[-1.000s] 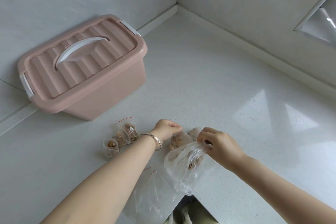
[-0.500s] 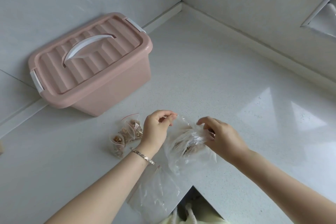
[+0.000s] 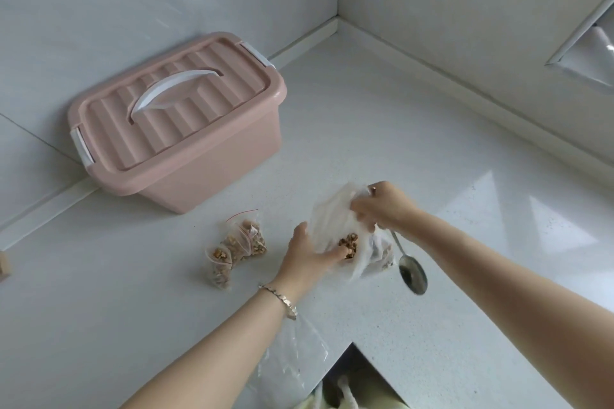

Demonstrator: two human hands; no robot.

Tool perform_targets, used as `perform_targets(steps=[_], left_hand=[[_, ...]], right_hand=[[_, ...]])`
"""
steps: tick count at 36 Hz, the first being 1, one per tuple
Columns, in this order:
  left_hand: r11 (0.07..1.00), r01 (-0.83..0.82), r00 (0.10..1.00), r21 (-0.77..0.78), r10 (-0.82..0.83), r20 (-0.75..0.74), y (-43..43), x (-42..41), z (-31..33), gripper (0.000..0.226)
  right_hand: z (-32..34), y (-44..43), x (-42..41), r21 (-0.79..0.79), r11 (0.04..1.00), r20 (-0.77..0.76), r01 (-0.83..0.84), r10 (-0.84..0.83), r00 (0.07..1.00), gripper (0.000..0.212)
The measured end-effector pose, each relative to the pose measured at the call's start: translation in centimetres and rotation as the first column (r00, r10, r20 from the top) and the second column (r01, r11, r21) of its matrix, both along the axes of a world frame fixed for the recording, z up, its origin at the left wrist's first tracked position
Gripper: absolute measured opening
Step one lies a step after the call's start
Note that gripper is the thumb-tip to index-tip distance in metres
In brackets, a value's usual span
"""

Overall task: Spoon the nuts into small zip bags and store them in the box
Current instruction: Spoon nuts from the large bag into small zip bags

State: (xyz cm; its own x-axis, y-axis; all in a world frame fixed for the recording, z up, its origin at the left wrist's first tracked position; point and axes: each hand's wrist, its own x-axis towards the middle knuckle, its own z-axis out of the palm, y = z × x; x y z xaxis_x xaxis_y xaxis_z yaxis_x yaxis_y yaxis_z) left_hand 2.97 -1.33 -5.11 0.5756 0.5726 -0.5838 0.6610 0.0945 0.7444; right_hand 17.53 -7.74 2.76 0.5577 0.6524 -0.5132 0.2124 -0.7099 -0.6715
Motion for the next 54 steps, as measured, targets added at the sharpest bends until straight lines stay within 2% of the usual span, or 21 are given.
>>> perform_targets(steps=[2, 4, 7, 8, 12, 18, 22, 25, 28, 30, 32, 34, 37, 40, 42, 43, 45, 47, 50, 52, 54], left_hand=[[0.993, -0.045, 0.999, -0.111, 0.043, -0.023, -0.5, -0.1, -1.3, 0.092], [0.988, -0.083, 0.997, -0.131, 0.082, -0.017, -1.0, -0.1, -1.6, 0.069], [0.972, -0.197, 0.98, -0.129, 0.193, -0.042, -0.9, 0.1, -1.2, 0.018], [0.956, -0.247, 0.969, -0.157, 0.244, -0.04, -0.7, 0.1, -1.3, 0.012], [0.858, -0.424, 0.895, -0.289, 0.446, 0.012, 0.6, -0.3, 0.3, 0.017], [0.716, -0.523, 0.765, -0.462, 0.633, 0.116, 2.9, -1.4, 3.4, 0.024], [0.726, -0.521, 0.765, -0.449, 0.631, 0.133, 3.8, -1.6, 5.2, 0.027], [0.741, -0.505, 0.774, -0.443, 0.616, 0.149, 4.3, -1.5, 6.1, 0.028], [0.827, -0.467, 0.844, -0.314, 0.522, 0.119, 4.4, -0.9, 6.1, 0.023], [0.869, -0.425, 0.886, -0.255, 0.457, 0.081, 3.9, -0.4, 5.8, 0.02], [0.898, -0.393, 0.912, -0.199, 0.408, 0.041, 3.0, 0.2, 5.1, 0.016], [0.916, -0.376, 0.923, -0.136, 0.383, 0.028, 2.2, 0.7, 4.4, 0.01], [0.931, -0.362, 0.923, -0.056, 0.366, 0.123, 1.0, 1.2, 4.2, 0.017], [0.951, -0.273, 0.946, 0.149, 0.236, 0.222, -0.4, 1.1, 3.7, 0.062], [0.94, -0.19, 0.964, 0.282, 0.125, 0.234, -1.1, 0.8, 3.5, 0.08], [0.922, -0.127, 0.974, 0.367, 0.047, 0.219, -1.3, 0.8, 3.2, 0.079], [0.859, 0.03, 0.988, 0.512, -0.102, 0.113, -1.5, 0.8, 2.7, 0.063], [0.843, 0.137, 0.986, 0.521, -0.165, 0.008, -1.4, 0.8, 2.1, 0.042], [0.869, 0.249, 0.969, 0.428, -0.221, -0.115, -1.3, 0.7, 1.4, 0.034], [0.855, 0.324, 0.944, 0.405, -0.266, -0.194, -1.2, 0.6, 1.2, 0.033], [0.835, 0.376, 0.922, 0.401, -0.292, -0.256, -1.2, 0.4, 0.9, 0.031]], right_hand=[[0.4, -0.1, 0.4, 0.054, 0.986, -0.198, 0.161, -0.147, 0.969, 0.028], [0.7, -0.4, 0.8, 0.05, 0.954, -0.348, 0.297, -0.262, 0.9, 0.027], [0.9, -1.1, 1.1, 0.015, 0.921, -0.453, 0.388, -0.34, 0.824, 0.019], [0.8, -1.4, 1.2, 0.007, 0.914, -0.469, 0.407, -0.356, 0.808, 0.017], [0.4, -3.4, 2.1, -0.009, 0.884, -0.49, 0.467, -0.411, 0.769, 0.012], [0.1, -5.6, 2.2, -0.081, 0.9, -0.556, 0.429, -0.398, 0.73, 0.01], [0.4, -6.1, 1.9, -0.116, 0.938, -0.578, 0.328, -0.332, 0.746, 0.009], [0.7, -6.5, 1.6, -0.149, 0.97, -0.568, 0.19, -0.241, 0.787, 0.007], [0.2, -6.5, 1.3, -0.214, 0.974, -0.519, 0.074, -0.178, 0.836, 0.018], [-0.2, -6.4, 1.0, -0.278, 0.96, -0.461, 0.012, -0.145, 0.876, 0.034], [-0.7, -6.1, 0.4, -0.336, 0.941, -0.375, -0.047, -0.088, 0.923, 0.044], [-1.2, -5.9, -0.2, -0.348, 0.937, -0.237, -0.039, -0.048, 0.97, 0.043], [-2.2, -5.3, -1.2, -0.228, 0.972, -0.085, 0.06, -0.082, 0.993, 0.028], [-2.8, -4.6, -2.1, -0.094, 0.981, -0.038, 0.17, -0.174, 0.984, 0.029], [-3.0, -4.1, -2.5, -0.018, 0.983, 0.022, 0.183, -0.182, 0.983, 0.028], [-3.1, -3.9, -2.7, 0.014, 0.982, 0.057, 0.189, -0.189, 0.98, 0.026], [-3.2, -3.6, -2.7, 0.078, 0.98, 0.152, 0.181, -0.191, 0.97, 0.018], [-3.3, -3.4, -2.5, 0.101, 0.991, 0.3, 0.085, -0.112, 0.947, 0.017], [-3.1, -3.1, -1.9, 0.064, 0.97, 0.464, -0.234, 0.178, 0.867, 0.056], [-2.9, -2.7, -1.5, -0.138, 0.892, 0.522, -0.431, 0.435, 0.734, 0.068], [-3.1, -2.2, -1.3, -0.358, 0.766, 0.532, -0.534, 0.637, 0.557, 0.073]])
